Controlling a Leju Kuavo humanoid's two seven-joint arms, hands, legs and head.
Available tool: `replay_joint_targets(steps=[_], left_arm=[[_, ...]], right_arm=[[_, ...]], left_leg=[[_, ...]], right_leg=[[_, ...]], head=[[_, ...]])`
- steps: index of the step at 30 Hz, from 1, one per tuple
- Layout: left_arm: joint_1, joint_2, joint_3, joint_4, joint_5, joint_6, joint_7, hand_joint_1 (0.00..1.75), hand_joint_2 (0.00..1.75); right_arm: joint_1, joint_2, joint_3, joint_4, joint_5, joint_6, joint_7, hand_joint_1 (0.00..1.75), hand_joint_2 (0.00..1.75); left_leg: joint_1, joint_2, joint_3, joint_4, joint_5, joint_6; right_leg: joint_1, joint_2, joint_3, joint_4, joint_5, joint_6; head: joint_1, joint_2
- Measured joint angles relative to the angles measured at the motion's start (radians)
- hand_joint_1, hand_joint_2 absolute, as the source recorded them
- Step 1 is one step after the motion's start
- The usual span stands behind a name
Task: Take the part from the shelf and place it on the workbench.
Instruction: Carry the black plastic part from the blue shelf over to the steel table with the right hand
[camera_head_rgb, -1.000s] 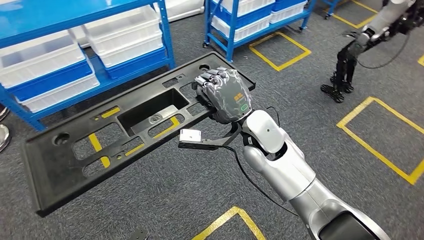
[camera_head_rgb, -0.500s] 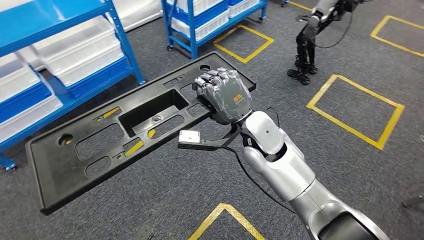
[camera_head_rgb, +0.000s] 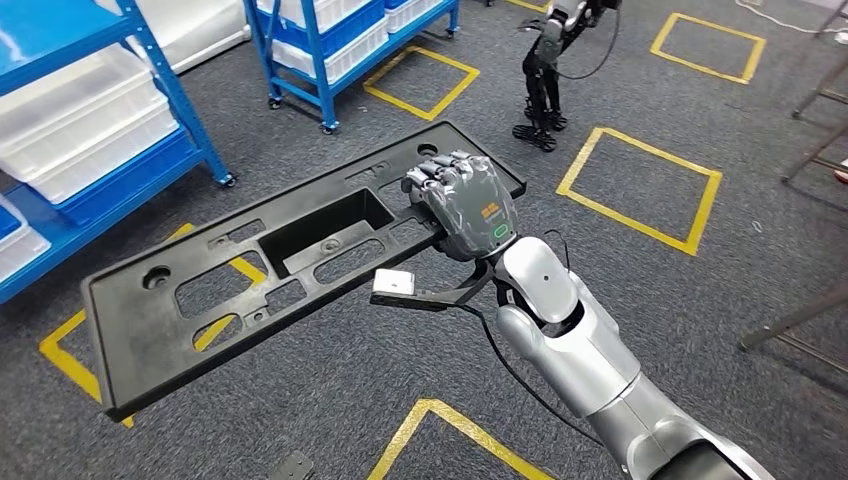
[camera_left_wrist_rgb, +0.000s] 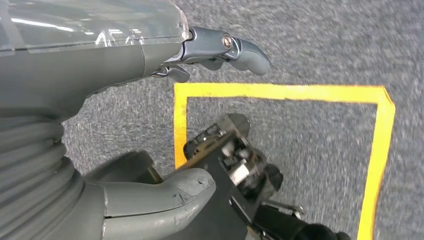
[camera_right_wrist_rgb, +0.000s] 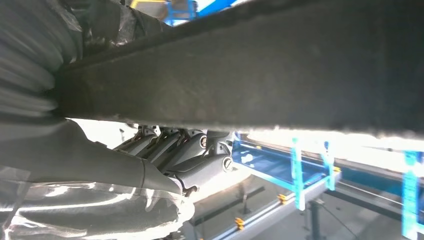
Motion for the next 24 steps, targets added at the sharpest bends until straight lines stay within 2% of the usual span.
replay_joint_targets(steps=[2,3,4,5,7,9,11,12,13,14,15,16,18,20,22,23,24], left_arm=[[-0.001,-0.002,-0.001,0.0,0.0,0.0,0.0,0.0,1.75],[-0.001,-0.003,-0.001,0.0,0.0,0.0,0.0,0.0,1.75],[-0.001,-0.003,-0.001,0.0,0.0,0.0,0.0,0.0,1.75],[-0.001,-0.003,-0.001,0.0,-0.001,0.0,0.0,0.0,1.75],[-0.003,-0.004,-0.003,0.0,-0.001,0.0,0.0,0.0,1.75],[-0.005,-0.006,-0.004,0.0,-0.001,0.0,0.0,0.0,1.75],[-0.005,-0.006,-0.005,0.0,-0.001,0.0,0.0,0.0,1.75],[-0.003,-0.007,-0.005,0.0,0.0,0.0,0.0,0.0,1.75],[-0.001,-0.007,-0.005,0.0,0.0,0.0,0.0,0.0,1.75],[0.0,-0.007,-0.005,0.0,0.0,0.0,0.0,0.0,1.75],[0.0,-0.006,-0.005,0.0,0.0,0.0,0.0,0.0,1.75],[-0.001,-0.006,-0.005,0.0,0.0,0.0,0.0,0.0,1.75],[-0.001,-0.005,-0.005,0.0,0.001,0.002,0.0,0.0,1.75],[-0.001,-0.003,-0.005,0.0,0.001,0.003,-0.001,0.0,1.75],[-0.002,-0.004,-0.005,-0.001,0.002,0.003,-0.002,0.0,1.75],[-0.003,-0.005,-0.005,-0.001,0.002,0.003,-0.002,0.0,1.75],[-0.005,-0.006,-0.005,-0.001,0.002,0.003,-0.003,0.0,1.75]], right_arm=[[0.0,-0.002,-0.001,-0.004,0.001,0.0,0.001,1.75,1.75],[0.0,-0.002,-0.002,-0.007,0.002,0.0,0.002,1.75,1.75],[0.0,-0.002,-0.003,-0.01,0.004,0.001,0.003,1.75,1.75],[0.0,-0.003,-0.004,-0.011,0.006,0.001,0.003,1.75,1.75],[0.002,-0.005,-0.005,-0.014,0.012,0.003,0.004,1.75,1.75],[0.002,-0.005,-0.006,-0.016,0.016,0.004,0.005,1.75,1.75],[0.003,-0.004,-0.006,-0.018,0.017,0.004,0.005,1.75,1.75],[0.005,-0.004,-0.006,-0.018,0.017,0.004,0.005,1.75,1.75],[0.008,-0.004,-0.006,-0.018,0.018,0.004,0.005,1.75,1.75],[0.01,-0.004,-0.006,-0.018,0.018,0.004,0.005,1.75,1.75],[0.013,-0.004,-0.006,-0.018,0.019,0.004,0.005,1.75,1.75],[0.014,-0.004,-0.006,-0.02,0.019,0.004,0.005,1.75,1.75],[0.015,-0.004,-0.007,-0.023,0.019,0.004,0.005,1.75,1.75],[0.017,-0.003,-0.007,-0.026,0.019,0.003,0.005,1.75,1.75],[0.021,-0.004,-0.009,-0.029,0.019,0.003,0.005,1.75,1.75],[0.021,-0.004,-0.011,-0.031,0.02,0.003,0.005,1.75,1.75],[0.021,-0.004,-0.013,-0.033,0.02,0.003,0.005,1.75,1.75]], left_leg=[[-0.002,0.02,0.001,0.003,-0.004,-0.006],[-0.005,0.028,0.002,0.004,-0.007,-0.01],[-0.008,0.035,0.003,0.006,-0.009,-0.015],[-0.01,0.044,0.005,0.006,-0.01,-0.02],[-0.009,0.057,0.008,0.006,-0.015,-0.031],[-0.004,0.031,-0.004,0.043,-0.045,-0.04],[-0.002,-0.015,-0.052,0.156,-0.108,-0.045],[-0.002,-0.028,-0.084,0.223,-0.135,-0.045],[-0.002,-0.034,-0.108,0.271,-0.148,-0.045],[-0.002,-0.037,-0.118,0.287,-0.141,-0.043],[-0.002,-0.04,-0.109,0.263,-0.115,-0.04],[-0.002,-0.047,-0.086,0.207,-0.078,-0.035],[-0.001,-0.089,-0.029,0.078,-0.022,-0.024],[-0.002,-0.117,-0.001,0.02,-0.012,-0.019],[-0.003,-0.102,0.004,0.008,-0.009,-0.015],[0.0,-0.091,0.006,0.0,-0.005,-0.01],[0.002,-0.079,0.009,-0.007,-0.001,-0.005]], right_leg=[[0.003,-0.035,0.069,-0.132,0.057,-0.001],[0.006,-0.05,0.094,-0.183,0.072,-0.005],[0.01,-0.059,0.108,-0.211,0.077,-0.009],[0.014,-0.058,0.109,-0.219,0.075,-0.013],[0.012,-0.036,0.108,-0.222,0.079,-0.025],[0.008,-0.016,0.111,-0.227,0.084,-0.038],[0.008,0.004,0.112,-0.229,0.086,-0.046],[0.009,0.016,0.112,-0.228,0.087,-0.049],[0.011,0.028,0.112,-0.228,0.087,-0.05],[0.012,0.042,0.112,-0.227,0.087,-0.05],[0.013,0.055,0.113,-0.226,0.087,-0.05],[0.013,0.069,0.113,-0.224,0.087,-0.05],[0.013,0.094,0.11,-0.22,0.087,-0.047],[0.008,0.115,0.103,-0.219,0.09,-0.038],[0.004,0.131,0.097,-0.221,0.094,-0.025],[0.005,0.118,0.094,-0.217,0.089,-0.02],[0.008,0.095,0.084,-0.198,0.074,-0.015]], head=[[0.0,0.0],[0.0,0.0],[0.0,0.0],[0.0,0.0],[0.0,0.0],[-0.001,0.0],[-0.001,0.0],[-0.001,0.0],[-0.001,0.0],[-0.001,0.0],[-0.001,0.0],[-0.001,0.0],[0.0,0.0],[0.0,0.0],[-0.001,0.0],[0.0,0.0],[0.002,0.0]])
